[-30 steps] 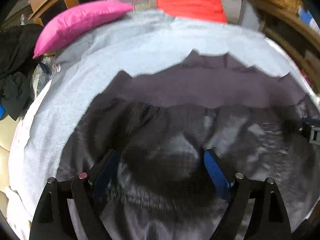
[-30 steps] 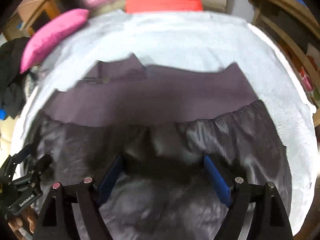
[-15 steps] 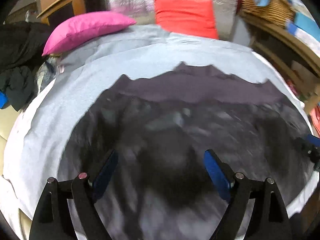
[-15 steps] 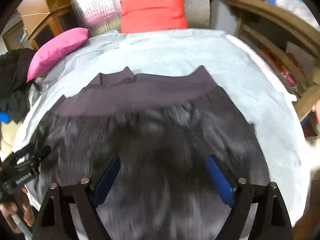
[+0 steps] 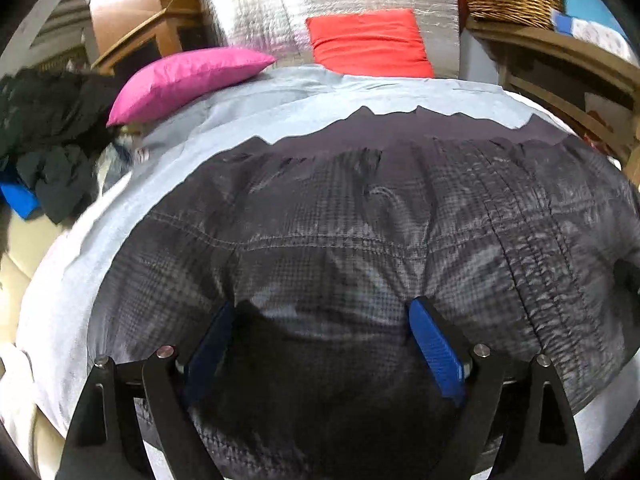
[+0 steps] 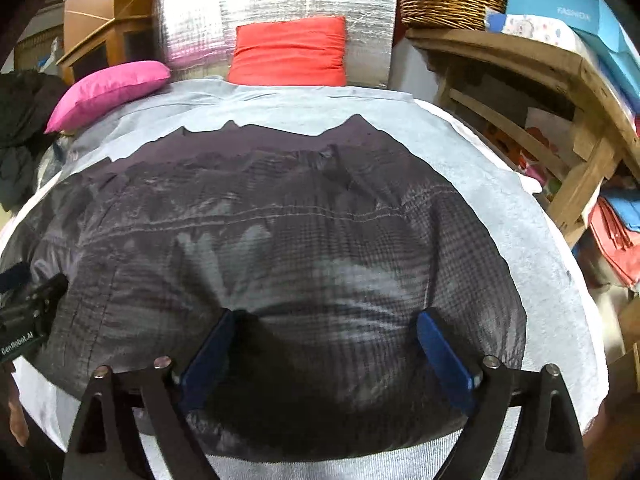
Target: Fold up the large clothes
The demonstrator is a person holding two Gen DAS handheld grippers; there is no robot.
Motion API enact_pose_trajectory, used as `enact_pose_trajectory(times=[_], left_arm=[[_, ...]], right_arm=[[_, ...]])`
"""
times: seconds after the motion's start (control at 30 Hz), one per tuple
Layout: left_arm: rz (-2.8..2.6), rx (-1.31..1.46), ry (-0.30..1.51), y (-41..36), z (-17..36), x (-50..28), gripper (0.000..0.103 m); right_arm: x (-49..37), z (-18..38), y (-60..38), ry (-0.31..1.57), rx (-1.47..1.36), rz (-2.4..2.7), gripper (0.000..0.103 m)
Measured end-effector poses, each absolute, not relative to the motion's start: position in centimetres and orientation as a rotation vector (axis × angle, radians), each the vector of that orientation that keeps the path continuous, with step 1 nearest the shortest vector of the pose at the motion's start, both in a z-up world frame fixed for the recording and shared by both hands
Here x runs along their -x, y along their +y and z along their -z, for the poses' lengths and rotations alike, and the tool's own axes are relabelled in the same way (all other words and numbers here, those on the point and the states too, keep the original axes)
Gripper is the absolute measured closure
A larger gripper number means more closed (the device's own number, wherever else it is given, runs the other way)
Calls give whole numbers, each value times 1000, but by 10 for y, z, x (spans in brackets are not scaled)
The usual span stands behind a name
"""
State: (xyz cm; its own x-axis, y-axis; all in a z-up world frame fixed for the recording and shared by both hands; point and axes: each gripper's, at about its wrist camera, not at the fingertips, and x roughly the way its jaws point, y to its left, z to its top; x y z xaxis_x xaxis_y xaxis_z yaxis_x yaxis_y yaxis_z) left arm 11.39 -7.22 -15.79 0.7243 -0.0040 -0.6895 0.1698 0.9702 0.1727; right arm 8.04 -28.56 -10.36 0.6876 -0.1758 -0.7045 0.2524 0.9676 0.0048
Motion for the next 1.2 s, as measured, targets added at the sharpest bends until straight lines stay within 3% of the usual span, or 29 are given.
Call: enact_pose_trajectory(times=[0.17, 0.3, 0.5, 0.83, 1.2], left_arm=[[96, -158, 750, -54, 132, -98, 14], [25, -86, 664, -9, 110, -86, 14], [-53, -38, 817, 38, 149, -105, 14], [-81, -59, 765, 30, 117, -80, 14], [-13, -46, 698, 16, 66, -45, 10]], right_arm=[[-82, 97, -295, 787, -137, 245, 7], [-54, 71, -304, 685, -174, 259, 5], [-51, 104, -336, 817, -260, 290, 6], [-32, 73, -329, 738, -278, 300, 4], [-2, 28, -235, 649, -192, 111, 4]])
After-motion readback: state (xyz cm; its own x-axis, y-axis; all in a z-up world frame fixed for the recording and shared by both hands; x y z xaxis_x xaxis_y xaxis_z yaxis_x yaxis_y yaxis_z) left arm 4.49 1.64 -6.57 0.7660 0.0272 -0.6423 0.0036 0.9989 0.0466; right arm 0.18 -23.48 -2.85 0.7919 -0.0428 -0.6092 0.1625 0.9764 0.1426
